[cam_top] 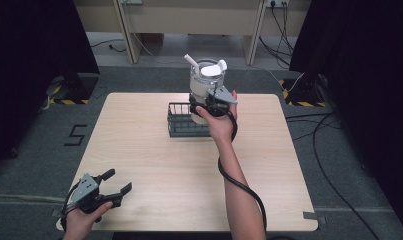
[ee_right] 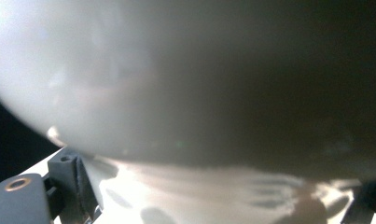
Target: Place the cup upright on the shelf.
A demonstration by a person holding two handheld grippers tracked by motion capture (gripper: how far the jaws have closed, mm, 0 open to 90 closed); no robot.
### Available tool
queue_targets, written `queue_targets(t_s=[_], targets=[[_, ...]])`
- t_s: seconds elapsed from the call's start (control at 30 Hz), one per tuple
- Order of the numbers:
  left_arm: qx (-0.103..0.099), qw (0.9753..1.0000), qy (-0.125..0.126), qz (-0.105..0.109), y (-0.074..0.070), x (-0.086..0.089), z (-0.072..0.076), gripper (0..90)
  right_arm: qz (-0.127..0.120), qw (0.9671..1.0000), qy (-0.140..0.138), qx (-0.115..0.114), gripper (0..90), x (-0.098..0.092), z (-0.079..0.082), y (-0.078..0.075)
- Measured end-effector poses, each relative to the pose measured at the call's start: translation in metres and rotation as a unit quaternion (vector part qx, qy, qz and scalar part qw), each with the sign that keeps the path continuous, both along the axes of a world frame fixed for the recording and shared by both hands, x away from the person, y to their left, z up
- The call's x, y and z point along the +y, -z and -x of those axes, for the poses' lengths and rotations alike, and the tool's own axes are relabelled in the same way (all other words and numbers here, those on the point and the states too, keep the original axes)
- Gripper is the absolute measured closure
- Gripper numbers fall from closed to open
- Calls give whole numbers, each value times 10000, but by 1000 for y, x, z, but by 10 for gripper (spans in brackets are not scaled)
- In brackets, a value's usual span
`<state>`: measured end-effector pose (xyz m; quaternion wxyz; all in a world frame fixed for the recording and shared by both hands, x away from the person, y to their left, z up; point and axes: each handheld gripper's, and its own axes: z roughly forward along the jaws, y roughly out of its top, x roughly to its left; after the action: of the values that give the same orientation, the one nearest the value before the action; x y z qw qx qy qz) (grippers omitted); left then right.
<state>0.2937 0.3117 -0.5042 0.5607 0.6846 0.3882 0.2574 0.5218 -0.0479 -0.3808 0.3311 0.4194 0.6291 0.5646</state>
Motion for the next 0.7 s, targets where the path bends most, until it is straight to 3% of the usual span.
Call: queue_targets(t_s=[0.7], targets=[[18, 10000, -8, 7, 0, 0, -1, 146, -7, 9998, 142, 134, 111, 5, -25, 2]])
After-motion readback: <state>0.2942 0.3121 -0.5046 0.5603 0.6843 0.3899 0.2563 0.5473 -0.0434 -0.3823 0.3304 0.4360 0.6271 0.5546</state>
